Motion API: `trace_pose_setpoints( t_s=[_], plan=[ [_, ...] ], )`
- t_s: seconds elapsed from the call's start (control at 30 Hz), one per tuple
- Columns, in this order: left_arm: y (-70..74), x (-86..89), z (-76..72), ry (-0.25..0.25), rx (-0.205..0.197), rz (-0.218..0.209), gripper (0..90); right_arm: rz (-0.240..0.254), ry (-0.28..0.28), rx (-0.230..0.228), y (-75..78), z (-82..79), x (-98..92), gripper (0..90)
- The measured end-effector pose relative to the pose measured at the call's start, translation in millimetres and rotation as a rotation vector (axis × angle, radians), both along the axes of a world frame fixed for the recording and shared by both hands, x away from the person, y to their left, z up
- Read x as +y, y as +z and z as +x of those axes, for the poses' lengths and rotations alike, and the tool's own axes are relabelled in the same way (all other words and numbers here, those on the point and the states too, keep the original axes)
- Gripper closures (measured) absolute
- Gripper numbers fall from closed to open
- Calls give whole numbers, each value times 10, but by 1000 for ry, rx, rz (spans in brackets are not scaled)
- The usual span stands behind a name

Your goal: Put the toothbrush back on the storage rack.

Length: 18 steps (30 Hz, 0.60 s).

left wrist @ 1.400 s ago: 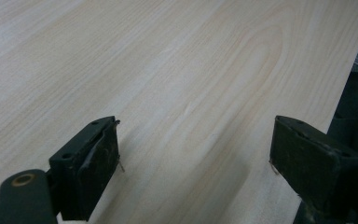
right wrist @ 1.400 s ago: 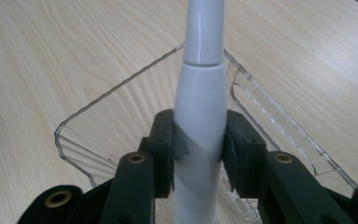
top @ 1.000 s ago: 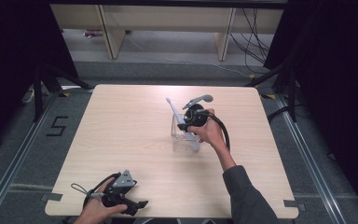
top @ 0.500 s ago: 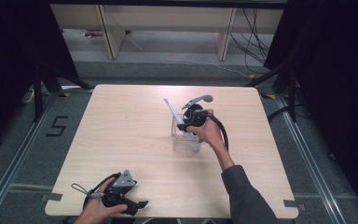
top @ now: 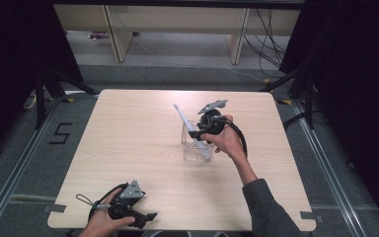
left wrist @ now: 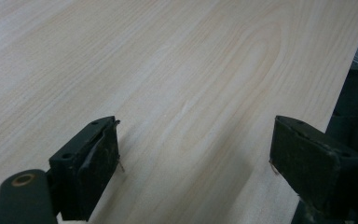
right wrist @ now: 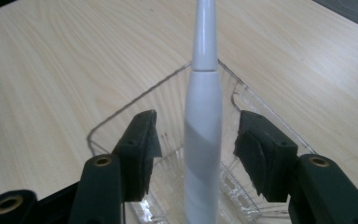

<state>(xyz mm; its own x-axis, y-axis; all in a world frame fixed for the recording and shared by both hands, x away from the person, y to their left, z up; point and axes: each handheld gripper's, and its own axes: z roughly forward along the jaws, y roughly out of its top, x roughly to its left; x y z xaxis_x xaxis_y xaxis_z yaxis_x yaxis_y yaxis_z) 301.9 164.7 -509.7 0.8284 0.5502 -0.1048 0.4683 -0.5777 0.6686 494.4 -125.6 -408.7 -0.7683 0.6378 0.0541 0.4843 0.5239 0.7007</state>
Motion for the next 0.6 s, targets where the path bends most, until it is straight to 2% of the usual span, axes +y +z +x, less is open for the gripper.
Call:
trace_pose_setpoints(
  t_s=[0.13, 0.17, 0.23, 0.27, 0.3, 0.33, 0.37, 0.4, 0.43, 0.5, 0.53, 0.6],
  plan=[
    [-1, -3, -2, 9, 1, -9, 149, 2, 18, -40, 71, -54, -51, 455],
    [-2, -3, -2, 8, 1, -8, 149, 6, -2, -21, 91, -90, -57, 449],
    [0, -3, -2, 8, -2, -6, 149, 13, 6, -51, 100, -107, -88, 427],
    [2, -2, 0, 7, -3, -5, 149, 24, -5, -40, 109, -127, -96, 420],
    [1, -3, -1, 11, -3, -8, 149, 6, 0, -26, 130, -147, -118, 416],
    [0, -2, -1, 11, -1, -9, 149, 10, -12, -23, 132, -164, -132, 414],
    [-2, -1, 0, 12, -1, -9, 149, 7, 12, -46, 138, -164, -154, 407],
    [-4, -1, 2, 14, -1, -8, 149, 13, 7, -49, 151, -182, -171, 396],
    [-8, -11, -5, 20, 3, -25, 149, 26, -4, -65, 144, -194, -178, 389],
    [-6, -9, -4, 18, 4, -23, 149, 24, -6, -52, 178, -225, -224, 378],
    [-7, -9, -5, 19, 4, -24, 149, 37, -5, -73, 175, -230, -243, 372],
    [-5, -2, 1, 15, 3, -17, 149, 37, -7, -76, 194, -251, -287, 359]
  ],
)
